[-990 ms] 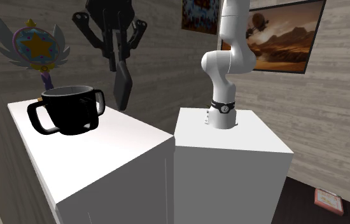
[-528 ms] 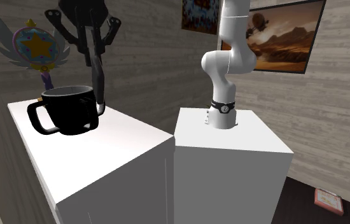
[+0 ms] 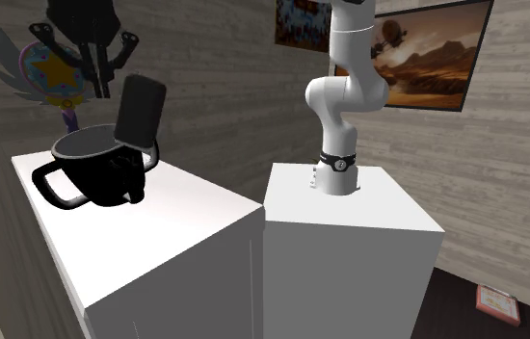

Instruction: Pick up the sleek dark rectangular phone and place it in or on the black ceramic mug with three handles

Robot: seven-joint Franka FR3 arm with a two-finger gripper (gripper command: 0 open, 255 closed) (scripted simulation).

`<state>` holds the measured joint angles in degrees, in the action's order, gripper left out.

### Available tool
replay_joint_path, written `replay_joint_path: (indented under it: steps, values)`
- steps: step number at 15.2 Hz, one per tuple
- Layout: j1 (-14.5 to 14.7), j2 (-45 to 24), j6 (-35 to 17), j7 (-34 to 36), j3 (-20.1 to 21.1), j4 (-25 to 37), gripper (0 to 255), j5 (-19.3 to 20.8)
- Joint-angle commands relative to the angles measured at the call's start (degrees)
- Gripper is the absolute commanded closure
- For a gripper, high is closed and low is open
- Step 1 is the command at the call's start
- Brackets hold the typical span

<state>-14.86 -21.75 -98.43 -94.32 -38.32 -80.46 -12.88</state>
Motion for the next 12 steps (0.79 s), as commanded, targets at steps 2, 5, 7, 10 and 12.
replay_joint_path:
  steps: [2, 5, 7, 10, 12]
  values:
    - [-0.2, -0.4, -0.5, -0.2, 0.1, -0.2, 255, -0.2]
    - [2.4, 4.3, -4.6, -8.6, 1.6, -5.9, 0, 2.3]
    - [4.6, 9.6, -8.5, -17.1, 3.3, -12.1, 0, 4.7]
    - [7.0, 18.1, -13.7, -30.1, 5.5, -21.7, 0, 8.1]
    - [8.1, 24.0, -16.6, -39.4, 6.7, -28.1, 0, 10.0]
